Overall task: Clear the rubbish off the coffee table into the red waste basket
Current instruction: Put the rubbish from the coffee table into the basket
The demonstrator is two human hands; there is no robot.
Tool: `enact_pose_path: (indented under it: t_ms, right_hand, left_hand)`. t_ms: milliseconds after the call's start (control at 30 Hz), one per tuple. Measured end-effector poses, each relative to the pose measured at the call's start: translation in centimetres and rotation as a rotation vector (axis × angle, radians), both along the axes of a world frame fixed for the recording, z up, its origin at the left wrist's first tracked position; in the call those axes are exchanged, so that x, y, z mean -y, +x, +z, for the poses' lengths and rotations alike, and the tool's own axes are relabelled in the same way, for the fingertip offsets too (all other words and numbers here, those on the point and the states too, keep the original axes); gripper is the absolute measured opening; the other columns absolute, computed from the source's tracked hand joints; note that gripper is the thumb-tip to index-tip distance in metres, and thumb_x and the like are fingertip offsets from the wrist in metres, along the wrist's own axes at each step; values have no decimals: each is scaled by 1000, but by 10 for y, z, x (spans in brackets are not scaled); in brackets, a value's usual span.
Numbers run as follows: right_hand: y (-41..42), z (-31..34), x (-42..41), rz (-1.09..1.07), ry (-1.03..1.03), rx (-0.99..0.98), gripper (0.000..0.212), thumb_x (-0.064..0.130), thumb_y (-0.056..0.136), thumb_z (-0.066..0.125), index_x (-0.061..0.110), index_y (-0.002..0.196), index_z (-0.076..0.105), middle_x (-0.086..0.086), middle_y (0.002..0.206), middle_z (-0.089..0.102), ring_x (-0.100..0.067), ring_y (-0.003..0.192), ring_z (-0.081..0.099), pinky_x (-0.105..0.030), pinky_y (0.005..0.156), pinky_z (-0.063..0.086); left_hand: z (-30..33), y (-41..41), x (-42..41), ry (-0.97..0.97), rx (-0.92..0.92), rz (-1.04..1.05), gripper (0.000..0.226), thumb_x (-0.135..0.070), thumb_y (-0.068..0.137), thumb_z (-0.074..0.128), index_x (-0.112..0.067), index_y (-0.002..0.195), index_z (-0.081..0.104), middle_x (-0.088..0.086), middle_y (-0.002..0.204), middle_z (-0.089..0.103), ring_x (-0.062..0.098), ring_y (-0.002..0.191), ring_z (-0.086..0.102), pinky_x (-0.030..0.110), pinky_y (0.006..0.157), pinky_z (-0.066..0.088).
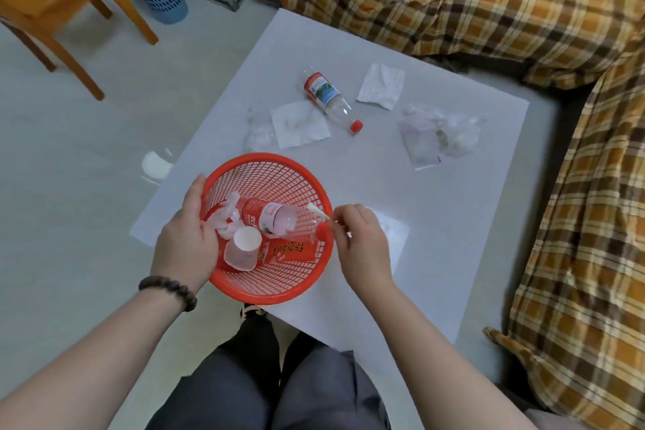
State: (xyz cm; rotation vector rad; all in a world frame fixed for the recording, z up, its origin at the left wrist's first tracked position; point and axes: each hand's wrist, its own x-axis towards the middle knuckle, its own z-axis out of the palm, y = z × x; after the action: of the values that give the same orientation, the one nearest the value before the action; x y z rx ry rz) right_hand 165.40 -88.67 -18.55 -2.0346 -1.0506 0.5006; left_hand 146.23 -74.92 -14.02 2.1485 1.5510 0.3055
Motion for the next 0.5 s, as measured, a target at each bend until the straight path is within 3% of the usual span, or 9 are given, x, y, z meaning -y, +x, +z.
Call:
enact_pose_path:
  t_ms: [167,300,367,433,500]
  right_hand:
    - [-38,44,-47,267,50,204,4,9,84,61,5,84,61,-11,83,63,-28,76,55,-39,63,46]
    - [-59,52,-68,366,25,245,6,10,84,62,6,87,63,-10,88,64,-26,82,55,-42,68,48]
    - [-67,56,-74,378,14,253,13,17,85,63,11,97,64,-6,98,64,-23,91,54,-40,75,50]
    - [-75,60,-79,343,37,322,26,28,84,66,15,106,64,-5,108,63,-24,101,53,-39,85,49]
    - [-82,64,-82,240,62,375,39,38,83,66,19,116,61,-6,122,59,-27,114,50,-42,95,44]
  left_hand:
    - [19,-2,6,32,108,75,58,-13,88,39,-31,142,27,21,110,63,40,90,59,40,72,46]
    - [34,-12,7,64,173,132,54,-23,89,35,-30,141,28,14,100,64,33,81,59,34,66,44]
    - [41,-20,6,55,200,168,55,-35,86,29,-29,141,29,6,91,62,20,69,55,28,60,41]
    - [44,-34,1,48,191,215,52,-25,90,32,-30,142,27,5,89,61,16,65,50,27,59,41]
    - [45,-52,-6,43,182,265,58,-9,90,38,-30,142,27,10,94,63,22,70,51,31,64,43]
